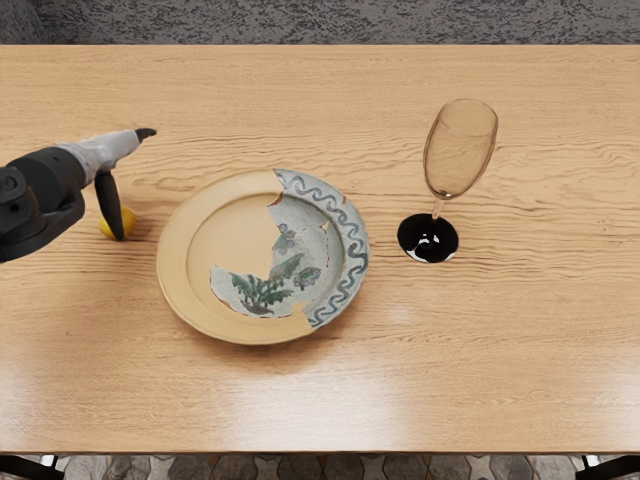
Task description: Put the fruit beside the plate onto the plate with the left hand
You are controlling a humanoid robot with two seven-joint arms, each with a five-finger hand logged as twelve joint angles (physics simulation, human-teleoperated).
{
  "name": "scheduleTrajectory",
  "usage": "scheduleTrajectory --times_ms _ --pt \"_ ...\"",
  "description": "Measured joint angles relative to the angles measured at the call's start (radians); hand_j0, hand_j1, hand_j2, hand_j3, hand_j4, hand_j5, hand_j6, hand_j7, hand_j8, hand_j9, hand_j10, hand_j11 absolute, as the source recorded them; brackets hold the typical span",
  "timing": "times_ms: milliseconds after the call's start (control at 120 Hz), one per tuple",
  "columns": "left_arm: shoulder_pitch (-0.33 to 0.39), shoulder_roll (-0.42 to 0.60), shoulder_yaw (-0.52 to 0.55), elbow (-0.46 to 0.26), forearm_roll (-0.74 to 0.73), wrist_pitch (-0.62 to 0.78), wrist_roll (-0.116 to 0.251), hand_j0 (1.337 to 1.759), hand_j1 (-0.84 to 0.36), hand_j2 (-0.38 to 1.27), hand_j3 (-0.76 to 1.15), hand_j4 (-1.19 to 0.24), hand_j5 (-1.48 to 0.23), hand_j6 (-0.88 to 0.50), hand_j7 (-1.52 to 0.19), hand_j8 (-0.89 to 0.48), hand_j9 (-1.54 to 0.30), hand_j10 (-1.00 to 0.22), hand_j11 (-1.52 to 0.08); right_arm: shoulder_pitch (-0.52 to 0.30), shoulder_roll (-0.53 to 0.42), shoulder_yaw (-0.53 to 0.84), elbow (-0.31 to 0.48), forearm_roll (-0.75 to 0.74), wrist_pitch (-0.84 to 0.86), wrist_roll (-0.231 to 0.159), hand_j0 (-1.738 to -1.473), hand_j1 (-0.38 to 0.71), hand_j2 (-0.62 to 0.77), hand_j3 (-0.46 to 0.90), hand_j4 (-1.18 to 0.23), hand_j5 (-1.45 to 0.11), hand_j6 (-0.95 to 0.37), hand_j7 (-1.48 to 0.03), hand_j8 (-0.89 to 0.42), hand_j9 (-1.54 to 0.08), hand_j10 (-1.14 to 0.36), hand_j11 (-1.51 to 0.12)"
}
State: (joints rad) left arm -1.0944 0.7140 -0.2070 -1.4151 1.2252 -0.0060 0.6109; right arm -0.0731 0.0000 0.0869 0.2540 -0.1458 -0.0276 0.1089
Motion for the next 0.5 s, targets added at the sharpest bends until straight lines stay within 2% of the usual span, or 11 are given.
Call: scheduleTrajectory --times_ms 175,500 --pt "0.030 -0.034 0.001 0.068 0.002 0.003 0.000 1.658 0.33 0.01 0.00 -0.02 -0.02 -0.02 -0.02 -0.02 -0.02 -0.02 -0.02 0.000 0.000 0.000 0.000 0.000 0.000 0.000 -1.658 -0.33 0.00 0.00 -0.01 -0.02 -0.01 -0.02 -0.01 -0.02 -0.01 -0.02" --pt "0.059 -0.054 0.001 0.097 0.003 0.059 0.000 1.658 0.32 0.01 0.00 -0.03 -0.03 -0.03 -0.03 -0.03 -0.03 -0.03 -0.03 0.000 0.000 0.000 0.000 0.000 0.000 0.000 -1.658 -0.33 0.00 0.00 -0.02 -0.02 -0.01 -0.02 -0.01 -0.02 -0.01 -0.02"
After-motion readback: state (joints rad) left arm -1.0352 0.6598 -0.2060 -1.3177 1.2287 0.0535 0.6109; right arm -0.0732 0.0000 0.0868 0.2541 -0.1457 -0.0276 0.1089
